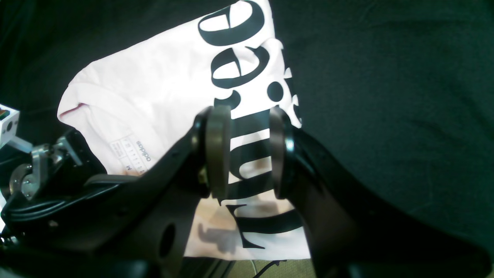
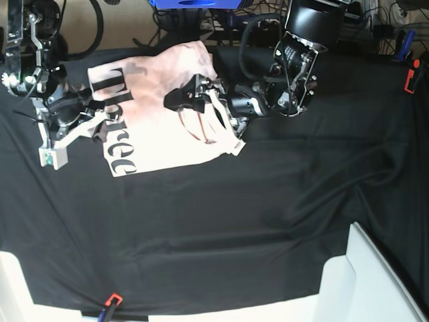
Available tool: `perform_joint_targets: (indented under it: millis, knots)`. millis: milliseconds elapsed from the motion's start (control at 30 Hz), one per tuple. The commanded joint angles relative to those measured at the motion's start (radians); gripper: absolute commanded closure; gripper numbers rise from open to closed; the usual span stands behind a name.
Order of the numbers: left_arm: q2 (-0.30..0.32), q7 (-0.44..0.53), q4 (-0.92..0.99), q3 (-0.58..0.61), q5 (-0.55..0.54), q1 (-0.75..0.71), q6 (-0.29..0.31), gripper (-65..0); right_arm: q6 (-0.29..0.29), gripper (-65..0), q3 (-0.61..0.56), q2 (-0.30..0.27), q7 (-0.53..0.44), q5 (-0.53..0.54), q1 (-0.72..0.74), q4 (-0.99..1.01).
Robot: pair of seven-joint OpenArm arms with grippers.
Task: Fold the T-shirt properly
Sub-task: 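Lift and drag the grasped shirt edge with the left gripper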
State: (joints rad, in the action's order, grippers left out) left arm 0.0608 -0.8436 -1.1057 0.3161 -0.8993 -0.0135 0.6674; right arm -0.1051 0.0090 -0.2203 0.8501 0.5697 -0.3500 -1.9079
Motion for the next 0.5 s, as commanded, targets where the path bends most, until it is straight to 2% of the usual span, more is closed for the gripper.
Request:
perform_joint_targets:
  millis: [0, 167, 233, 333, 433, 467]
  knots:
    - [-0.003, 0.005, -0.011, 0.001, -0.01, 0.013, 0.005, -65.0, 0.003, -16.7, 0.006, -0.008, -0.019, 0.005, 0.006, -0.015]
    - [-0.003, 0.005, -0.007, 0.001, -0.008, 0.013, 0.005, -65.0, 0.003, -16.7, 0.006, -0.006, -0.019, 0.005, 0.006, -0.015]
    - [-0.005, 0.005, 0.014, -0.001, 0.012, 0.013, -0.021, -63.2, 0.003, -16.7, 0.006, -0.006, -0.019, 0.005, 0.006, -0.015]
    - [-0.013, 0.007, 0.039, -0.002, 0.075, 0.014, -0.076, -46.5, 0.003, -16.7, 0.006, -0.006, -0.019, 0.005, 0.006, -0.015]
    - [-0.019, 0.007, 0.042, -0.001, 0.102, 0.014, -0.079, -30.6, 0.003, -16.7, 0.006, -0.006, -0.019, 0.005, 0.006, -0.015]
    - [-0.019, 0.007, 0.043, -0.001, 0.102, 0.014, -0.081, -23.2, 0.003, -16.7, 0.006, -0.006, -0.019, 0.005, 0.006, -0.015]
